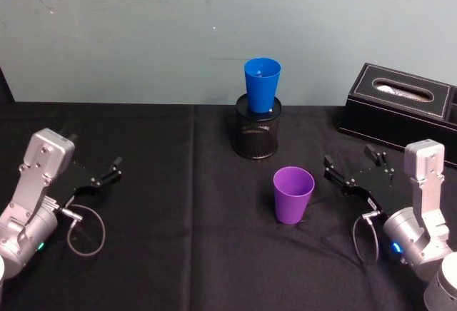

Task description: Pick up one cup with a gripper and tap it against the other cup.

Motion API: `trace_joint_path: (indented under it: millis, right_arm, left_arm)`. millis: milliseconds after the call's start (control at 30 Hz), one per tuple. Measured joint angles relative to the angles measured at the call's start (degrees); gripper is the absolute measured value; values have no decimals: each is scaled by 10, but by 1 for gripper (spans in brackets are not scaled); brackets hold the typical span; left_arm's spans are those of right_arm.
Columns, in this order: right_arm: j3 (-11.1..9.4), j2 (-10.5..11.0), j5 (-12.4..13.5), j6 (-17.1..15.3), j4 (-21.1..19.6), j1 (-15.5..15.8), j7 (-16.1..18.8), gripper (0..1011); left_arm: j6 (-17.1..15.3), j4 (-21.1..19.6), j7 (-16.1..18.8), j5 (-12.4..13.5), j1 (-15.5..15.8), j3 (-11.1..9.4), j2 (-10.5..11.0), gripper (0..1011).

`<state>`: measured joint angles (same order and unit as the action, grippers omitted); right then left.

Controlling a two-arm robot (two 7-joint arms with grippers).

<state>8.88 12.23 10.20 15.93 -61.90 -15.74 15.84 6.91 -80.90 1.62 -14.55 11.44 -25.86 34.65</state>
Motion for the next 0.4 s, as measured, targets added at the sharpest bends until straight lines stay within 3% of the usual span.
trace_joint_path:
  millis: [400]
  right_arm:
    - [1,1,0,1,-1,1,0,1003]
  left_arm:
    - [0,0,0,0,0,0,0,1011]
